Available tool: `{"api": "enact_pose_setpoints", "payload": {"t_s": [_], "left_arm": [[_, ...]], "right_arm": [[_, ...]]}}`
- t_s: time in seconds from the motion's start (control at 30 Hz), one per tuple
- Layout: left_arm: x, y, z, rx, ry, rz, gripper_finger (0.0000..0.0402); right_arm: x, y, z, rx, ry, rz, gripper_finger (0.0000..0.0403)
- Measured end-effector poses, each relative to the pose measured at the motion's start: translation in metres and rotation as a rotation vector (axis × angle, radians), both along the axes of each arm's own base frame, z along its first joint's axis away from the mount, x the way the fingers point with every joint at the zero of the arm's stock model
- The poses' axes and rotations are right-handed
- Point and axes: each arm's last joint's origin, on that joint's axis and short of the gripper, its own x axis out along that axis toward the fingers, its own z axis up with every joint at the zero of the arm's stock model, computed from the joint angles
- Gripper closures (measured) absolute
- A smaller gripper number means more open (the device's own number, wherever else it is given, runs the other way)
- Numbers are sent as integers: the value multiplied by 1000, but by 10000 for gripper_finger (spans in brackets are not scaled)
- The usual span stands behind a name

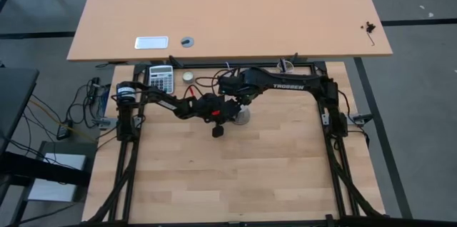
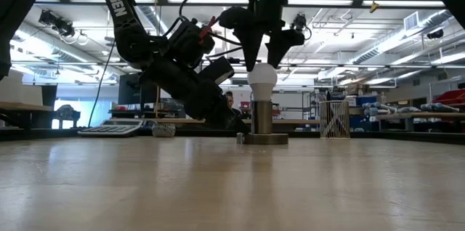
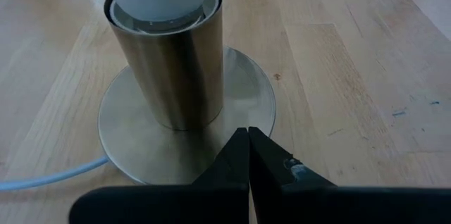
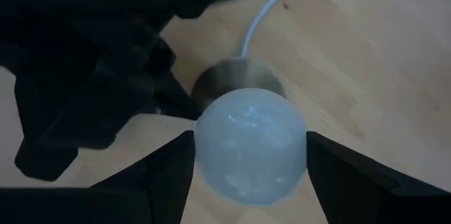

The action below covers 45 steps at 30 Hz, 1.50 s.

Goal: Screw lightbulb
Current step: Remove the lightbulb from the lamp

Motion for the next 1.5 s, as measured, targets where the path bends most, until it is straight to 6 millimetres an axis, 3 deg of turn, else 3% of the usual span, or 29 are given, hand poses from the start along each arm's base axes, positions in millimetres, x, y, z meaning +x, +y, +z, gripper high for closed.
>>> {"api": "enact_pose_setpoints", "payload": {"t_s": [0.23,0.33,0.47,0.53,0.77,0.97,1.2,1.3,1.5], "left_arm": [[0,0,0,0,0,-1,400],[0,0,0,0,0,-2,400],[0,0,0,0,-1,-2,400],[0,0,0,0,0,-2,400],[0,0,0,3,-1,-4,400],[0,0,0,4,1,-5,400],[0,0,0,1,0,-9,400],[0,0,0,0,0,-8,400],[0,0,0,1,-1,-7,400]], "right_arm": [[1,-2,-2,2,19,120,145],[0,-3,-3,-24,53,379,153],[-3,-3,-4,-90,145,908,161],[-4,-3,-4,-118,190,1086,164],[-4,0,-3,-154,226,1220,163],[-7,15,7,-225,243,1234,157],[-12,25,21,-251,189,1045,142],[-11,25,20,-234,161,889,137],[-11,22,21,-88,37,410,135]]}}
